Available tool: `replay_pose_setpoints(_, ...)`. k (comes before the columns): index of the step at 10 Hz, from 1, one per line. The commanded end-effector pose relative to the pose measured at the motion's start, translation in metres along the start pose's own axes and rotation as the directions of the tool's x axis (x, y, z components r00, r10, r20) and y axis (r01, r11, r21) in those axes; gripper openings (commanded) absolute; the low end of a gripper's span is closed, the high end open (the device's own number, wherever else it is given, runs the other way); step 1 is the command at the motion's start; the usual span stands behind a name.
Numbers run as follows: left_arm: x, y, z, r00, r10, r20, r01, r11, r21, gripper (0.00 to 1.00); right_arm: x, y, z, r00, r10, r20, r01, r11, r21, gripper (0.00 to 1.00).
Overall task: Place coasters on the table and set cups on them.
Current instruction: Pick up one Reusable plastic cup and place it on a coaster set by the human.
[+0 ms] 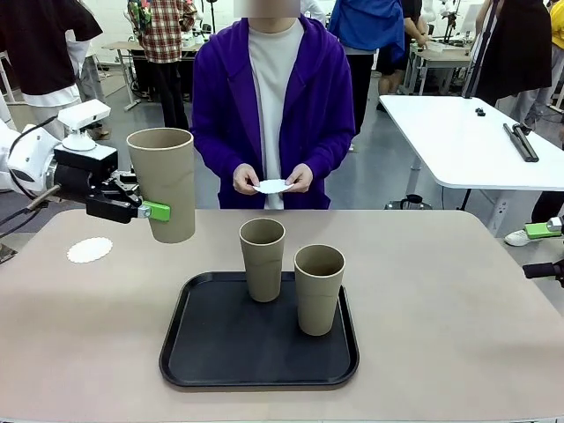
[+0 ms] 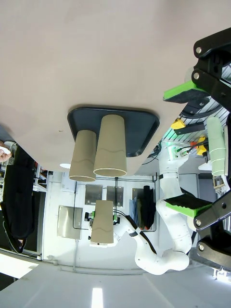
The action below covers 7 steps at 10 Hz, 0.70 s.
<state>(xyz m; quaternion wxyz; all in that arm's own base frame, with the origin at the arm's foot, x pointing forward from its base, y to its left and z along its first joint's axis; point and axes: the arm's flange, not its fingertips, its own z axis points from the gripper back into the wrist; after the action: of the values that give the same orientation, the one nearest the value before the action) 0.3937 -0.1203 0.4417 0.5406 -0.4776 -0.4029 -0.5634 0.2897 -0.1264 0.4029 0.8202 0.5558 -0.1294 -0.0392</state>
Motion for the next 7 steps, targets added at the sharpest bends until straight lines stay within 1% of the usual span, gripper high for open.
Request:
replay_pose_setpoints(1,-0.006,0.004,-0.002,1.000,0.012,-0.002,-0.012,1.000,-0.002,0.65,0.001,0.001,0.000,1.000,0.006,0.004,-0.006,1.000,0.007,1.00)
replay_pose_setpoints(2,-0.006,0.004,-0.002,1.000,0.012,-0.002,-0.012,1.000,-0.002,0.65,0.001,0.001,0.000,1.000,0.006,0.004,-0.006,1.000,0.007,1.00)
replay_pose_setpoints(3,-0.003,0.001,-0.001,1.000,0.007,0.000,-0.007,1.000,-0.002,0.84,0.001,0.001,0.000,1.000,0.006,0.004,-0.006,1.000,0.007,1.00)
replay_pose_setpoints(4,-0.018,0.008,0.026,1.000,0.019,0.006,-0.019,0.999,0.045,0.84,0.001,0.001,0.000,1.000,0.006,0.004,-0.006,1.000,0.007,1.00)
replay_pose_setpoints(5,-0.025,0.015,0.056,1.000,0.009,0.013,-0.011,0.993,0.116,0.84,0.001,0.001,0.000,1.000,0.006,0.004,-0.006,1.000,0.007,1.00)
replay_pose_setpoints(6,-0.030,0.023,0.092,1.000,0.009,0.004,-0.010,0.972,0.235,0.84,0.001,0.001,0.000,1.000,0.006,0.004,-0.006,1.000,0.007,1.00)
replay_pose_setpoints(7,-0.036,0.028,0.127,0.999,0.030,0.018,-0.035,0.944,0.327,0.84,0.001,0.001,0.000,1.000,0.006,0.004,-0.006,1.000,0.007,1.00)
